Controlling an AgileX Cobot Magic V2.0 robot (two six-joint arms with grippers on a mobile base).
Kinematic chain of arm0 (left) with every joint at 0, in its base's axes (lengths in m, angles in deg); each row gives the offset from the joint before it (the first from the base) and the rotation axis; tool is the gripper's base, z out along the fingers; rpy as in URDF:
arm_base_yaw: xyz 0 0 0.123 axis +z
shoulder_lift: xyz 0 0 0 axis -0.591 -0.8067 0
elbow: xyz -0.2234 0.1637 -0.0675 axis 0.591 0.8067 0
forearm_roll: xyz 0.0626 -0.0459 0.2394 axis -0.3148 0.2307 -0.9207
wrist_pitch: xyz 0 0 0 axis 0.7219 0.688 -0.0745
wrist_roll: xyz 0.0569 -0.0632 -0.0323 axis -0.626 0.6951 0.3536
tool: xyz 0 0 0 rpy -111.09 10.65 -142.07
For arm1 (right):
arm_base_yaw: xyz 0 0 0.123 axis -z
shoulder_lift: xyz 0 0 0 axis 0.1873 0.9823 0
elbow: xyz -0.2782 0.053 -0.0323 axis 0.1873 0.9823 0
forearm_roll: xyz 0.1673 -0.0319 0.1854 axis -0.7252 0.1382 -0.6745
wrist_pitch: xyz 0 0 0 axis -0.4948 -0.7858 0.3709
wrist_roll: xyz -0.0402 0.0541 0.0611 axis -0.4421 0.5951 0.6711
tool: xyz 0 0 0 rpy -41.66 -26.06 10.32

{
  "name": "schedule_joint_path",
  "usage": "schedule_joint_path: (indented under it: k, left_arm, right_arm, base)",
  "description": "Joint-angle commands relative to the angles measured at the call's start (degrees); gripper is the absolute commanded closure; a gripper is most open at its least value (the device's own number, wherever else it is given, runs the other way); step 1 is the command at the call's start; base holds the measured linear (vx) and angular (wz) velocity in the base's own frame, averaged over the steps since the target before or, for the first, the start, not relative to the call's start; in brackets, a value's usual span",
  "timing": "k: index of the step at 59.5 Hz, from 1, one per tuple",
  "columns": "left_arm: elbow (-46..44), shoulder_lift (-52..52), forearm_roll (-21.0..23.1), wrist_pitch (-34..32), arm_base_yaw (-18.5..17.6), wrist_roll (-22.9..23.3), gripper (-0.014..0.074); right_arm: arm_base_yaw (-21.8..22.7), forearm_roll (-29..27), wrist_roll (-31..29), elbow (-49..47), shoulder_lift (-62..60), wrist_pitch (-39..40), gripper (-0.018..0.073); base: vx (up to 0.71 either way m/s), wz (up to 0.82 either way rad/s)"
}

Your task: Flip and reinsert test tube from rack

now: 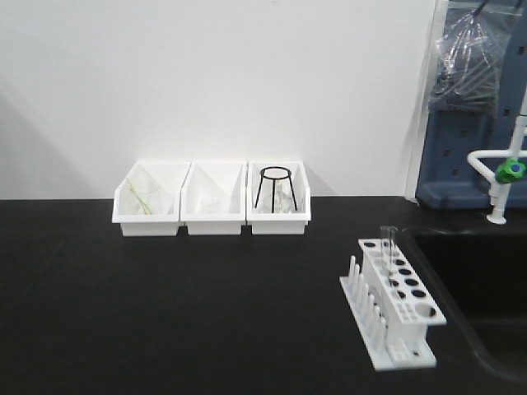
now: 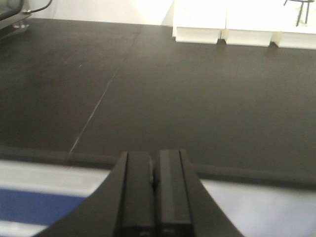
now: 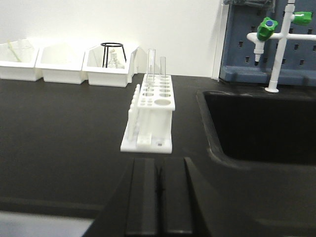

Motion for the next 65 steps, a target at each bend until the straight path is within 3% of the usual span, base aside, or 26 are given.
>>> schedule_joint_path:
  k: [1, 35, 65]
  left_arm:
    - [0.11, 0.17, 0.21, -5.03, -0.22, 0.01, 0.0603]
    - [0.11, 0.17, 0.21, -5.03, -0.22, 0.01, 0.0603]
    - [0.11, 0.17, 0.21, -5.03, -0.22, 0.01, 0.0603]
  right_arm:
    - [-0.20, 0.15, -0.65, 0.02, -0.59, 4.76, 0.0571]
    - [-0.20, 0.15, -0.65, 0.02, -0.59, 4.75, 0.0571]
    - [-0.20, 0.15, -0.65, 0.02, -0.59, 4.75, 0.0571]
  base:
    - [0.47, -0.02]
    - [0.38, 0.01]
    - [0.11, -0.02]
